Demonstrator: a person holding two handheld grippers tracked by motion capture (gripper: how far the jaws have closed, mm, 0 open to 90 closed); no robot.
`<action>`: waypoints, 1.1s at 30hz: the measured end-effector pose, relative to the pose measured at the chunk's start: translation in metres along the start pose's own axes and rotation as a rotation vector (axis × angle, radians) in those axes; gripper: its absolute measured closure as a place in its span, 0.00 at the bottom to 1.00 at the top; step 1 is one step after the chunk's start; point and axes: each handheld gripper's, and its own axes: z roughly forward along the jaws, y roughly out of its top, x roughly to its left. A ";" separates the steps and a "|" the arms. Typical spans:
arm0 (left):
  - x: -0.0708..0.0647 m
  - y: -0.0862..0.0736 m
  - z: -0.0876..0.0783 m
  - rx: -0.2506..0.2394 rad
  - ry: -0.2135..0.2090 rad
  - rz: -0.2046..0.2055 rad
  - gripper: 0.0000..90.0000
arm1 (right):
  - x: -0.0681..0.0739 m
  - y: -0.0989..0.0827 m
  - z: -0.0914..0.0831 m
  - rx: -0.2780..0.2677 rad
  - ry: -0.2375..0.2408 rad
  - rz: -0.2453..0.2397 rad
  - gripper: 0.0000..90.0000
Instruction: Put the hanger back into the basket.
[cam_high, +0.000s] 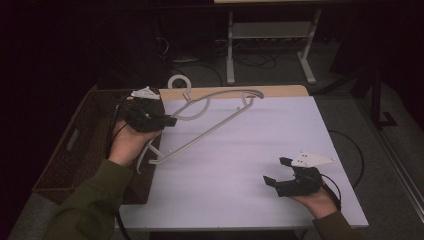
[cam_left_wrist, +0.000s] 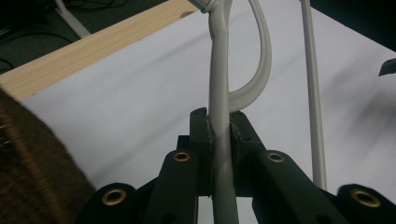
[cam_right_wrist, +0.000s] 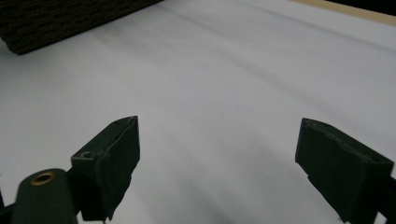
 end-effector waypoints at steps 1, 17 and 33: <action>0.002 -0.001 -0.003 -0.001 0.002 -0.002 0.92 | 0.000 0.000 0.000 -0.004 -0.004 0.006 0.10; 0.050 -0.018 -0.056 -0.024 0.111 -0.046 0.92 | 0.000 -0.002 0.003 0.002 -0.008 0.002 0.02; 0.103 -0.057 -0.103 -0.030 0.246 -0.101 0.92 | -0.001 -0.003 0.005 0.013 -0.015 0.013 0.03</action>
